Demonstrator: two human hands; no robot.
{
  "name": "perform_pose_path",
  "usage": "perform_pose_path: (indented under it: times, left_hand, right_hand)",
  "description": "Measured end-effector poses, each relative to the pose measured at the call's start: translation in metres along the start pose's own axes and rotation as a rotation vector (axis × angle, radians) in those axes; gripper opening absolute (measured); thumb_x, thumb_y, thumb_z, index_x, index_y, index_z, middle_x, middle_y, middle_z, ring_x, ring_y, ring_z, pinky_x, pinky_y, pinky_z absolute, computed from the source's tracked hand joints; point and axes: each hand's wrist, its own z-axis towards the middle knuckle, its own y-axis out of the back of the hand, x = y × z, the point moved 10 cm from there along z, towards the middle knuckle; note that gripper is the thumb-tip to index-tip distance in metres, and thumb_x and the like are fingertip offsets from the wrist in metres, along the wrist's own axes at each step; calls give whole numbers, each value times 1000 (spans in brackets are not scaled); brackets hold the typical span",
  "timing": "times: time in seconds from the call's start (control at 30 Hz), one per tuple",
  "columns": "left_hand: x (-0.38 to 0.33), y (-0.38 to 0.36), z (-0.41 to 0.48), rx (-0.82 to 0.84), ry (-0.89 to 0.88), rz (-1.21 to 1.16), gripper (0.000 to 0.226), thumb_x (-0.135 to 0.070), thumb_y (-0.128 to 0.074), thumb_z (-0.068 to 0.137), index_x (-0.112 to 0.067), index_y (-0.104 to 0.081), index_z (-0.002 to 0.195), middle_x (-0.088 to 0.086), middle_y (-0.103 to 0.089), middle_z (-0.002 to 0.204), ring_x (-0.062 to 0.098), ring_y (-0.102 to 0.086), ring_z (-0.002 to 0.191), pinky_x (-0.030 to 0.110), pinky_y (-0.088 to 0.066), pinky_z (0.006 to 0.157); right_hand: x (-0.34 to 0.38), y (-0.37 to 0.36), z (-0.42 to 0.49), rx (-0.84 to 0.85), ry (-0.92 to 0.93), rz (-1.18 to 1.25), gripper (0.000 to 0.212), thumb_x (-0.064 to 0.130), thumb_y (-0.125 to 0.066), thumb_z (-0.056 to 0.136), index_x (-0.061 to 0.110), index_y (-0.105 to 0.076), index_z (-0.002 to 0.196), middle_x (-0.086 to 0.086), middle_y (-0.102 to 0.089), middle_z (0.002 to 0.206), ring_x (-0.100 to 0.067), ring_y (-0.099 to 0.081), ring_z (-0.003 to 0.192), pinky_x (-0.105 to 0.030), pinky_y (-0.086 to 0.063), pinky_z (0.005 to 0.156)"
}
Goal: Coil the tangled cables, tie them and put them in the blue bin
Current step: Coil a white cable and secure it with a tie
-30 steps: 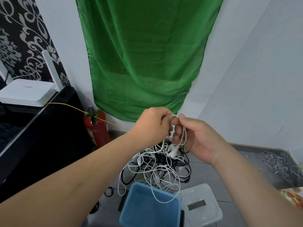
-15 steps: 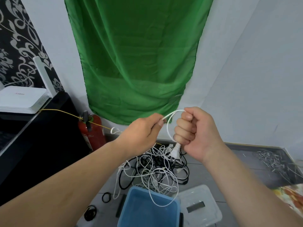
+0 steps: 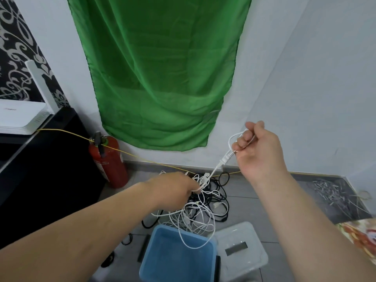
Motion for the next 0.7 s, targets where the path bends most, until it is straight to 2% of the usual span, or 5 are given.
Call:
perform_pose_path:
  times: [0.13,0.27,0.37,0.5,0.7]
  left_hand:
    - [-50,19,-10,-132,-190,86,17,-36,-44,105,-30,-56,116,2,-66,100,28,-61,91,36,-51,74]
    - [-69,42,-17,-255,-297,60,21,-45,-46,104,-27,-57,104,3,-66,88,28,-61,83,36,-49,69]
    - [-50,85,-25,-503,-327,-1,19,-44,-47,101,-30,-61,98,-2,-66,79,24,-61,71,36,-53,66]
    - [-8,129,-40,-778,-282,-216,24,-46,-56,95,-31,-75,99,-9,-68,77,14,-61,69,36,-53,63]
    - [39,123,-30,-749,-113,-283,24,-45,-58,92,-28,-74,98,-9,-64,89,16,-62,81,43,-55,72]
  right_hand:
    - [7,-7,-6,3,174,-250,21,25,-57,104,8,-70,103,-8,-63,67,-16,-51,54,-26,-38,52]
    - [15,-24,-18,125,355,-622,18,24,-64,100,13,-77,91,-8,-75,76,-18,-57,60,-24,-41,54]
    - [5,-38,-28,272,430,-1035,26,25,-64,100,13,-78,81,1,-76,74,-12,-61,58,-20,-45,59]
    - [-20,-40,-35,410,290,-1183,43,34,-54,104,5,-72,79,-1,-56,51,-15,-42,47,-26,-35,51]
    - [-59,-44,-49,621,-169,-983,48,32,-54,104,19,-55,57,3,-28,47,-12,-17,46,-29,-10,51]
